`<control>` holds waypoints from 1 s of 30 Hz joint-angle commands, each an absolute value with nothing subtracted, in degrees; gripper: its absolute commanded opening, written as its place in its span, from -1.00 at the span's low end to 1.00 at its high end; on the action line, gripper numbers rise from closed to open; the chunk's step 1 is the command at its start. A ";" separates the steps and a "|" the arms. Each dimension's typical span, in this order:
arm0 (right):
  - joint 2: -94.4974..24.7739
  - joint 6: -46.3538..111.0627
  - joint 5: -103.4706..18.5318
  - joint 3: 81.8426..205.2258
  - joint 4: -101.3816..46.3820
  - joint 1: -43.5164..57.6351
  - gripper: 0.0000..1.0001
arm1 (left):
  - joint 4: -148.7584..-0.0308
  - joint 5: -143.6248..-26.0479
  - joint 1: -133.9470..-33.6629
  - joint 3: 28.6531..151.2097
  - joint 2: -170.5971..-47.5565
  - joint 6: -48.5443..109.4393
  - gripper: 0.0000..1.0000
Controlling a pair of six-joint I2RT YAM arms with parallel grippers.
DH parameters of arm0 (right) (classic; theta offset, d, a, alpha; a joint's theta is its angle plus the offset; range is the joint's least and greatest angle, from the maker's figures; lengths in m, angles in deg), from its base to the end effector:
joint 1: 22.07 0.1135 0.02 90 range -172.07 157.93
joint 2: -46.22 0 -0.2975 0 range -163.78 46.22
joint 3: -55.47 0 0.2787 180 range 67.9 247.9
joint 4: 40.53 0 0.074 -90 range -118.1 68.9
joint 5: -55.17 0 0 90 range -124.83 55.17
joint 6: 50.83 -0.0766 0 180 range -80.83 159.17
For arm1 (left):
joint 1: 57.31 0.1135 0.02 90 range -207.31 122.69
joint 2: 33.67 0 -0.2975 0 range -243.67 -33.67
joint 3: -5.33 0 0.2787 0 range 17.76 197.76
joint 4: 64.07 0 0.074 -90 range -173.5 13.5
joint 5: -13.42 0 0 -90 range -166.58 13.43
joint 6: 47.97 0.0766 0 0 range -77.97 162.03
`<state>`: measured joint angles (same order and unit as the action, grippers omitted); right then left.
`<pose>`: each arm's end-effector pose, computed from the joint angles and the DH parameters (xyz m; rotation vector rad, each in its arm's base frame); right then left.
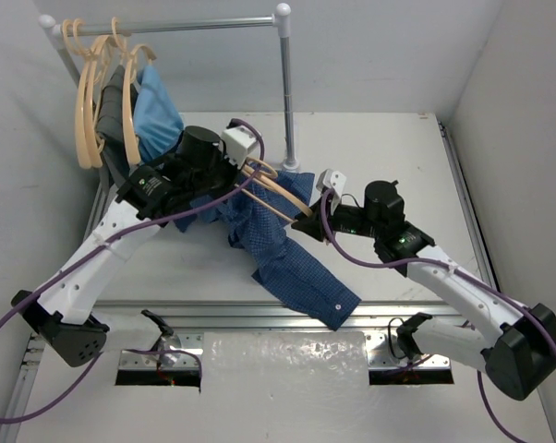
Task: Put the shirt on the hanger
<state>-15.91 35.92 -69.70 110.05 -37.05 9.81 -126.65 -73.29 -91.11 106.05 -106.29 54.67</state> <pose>0.2244 0.1912 0.3137 -0.8834 1.6055 0.9723 0.2526 -0.1638 0.4435 0.8273 2.0118 -0.1488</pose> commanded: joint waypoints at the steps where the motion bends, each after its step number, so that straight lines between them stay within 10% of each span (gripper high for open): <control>1: -16.97 31.79 -64.89 107.73 -34.86 8.17 -1.00 | -117.37 -69.11 -92.02 106.36 -101.44 55.91 -1.00; 17: -18.03 29.15 -67.52 101.74 -42.07 8.17 -1.00 | -106.91 -54.34 -91.76 91.50 -108.11 61.63 -1.00; 30: -13.90 30.29 -70.77 96.03 -50.50 8.17 -1.00 | -107.17 -72.61 -78.31 93.35 -117.95 61.71 -1.00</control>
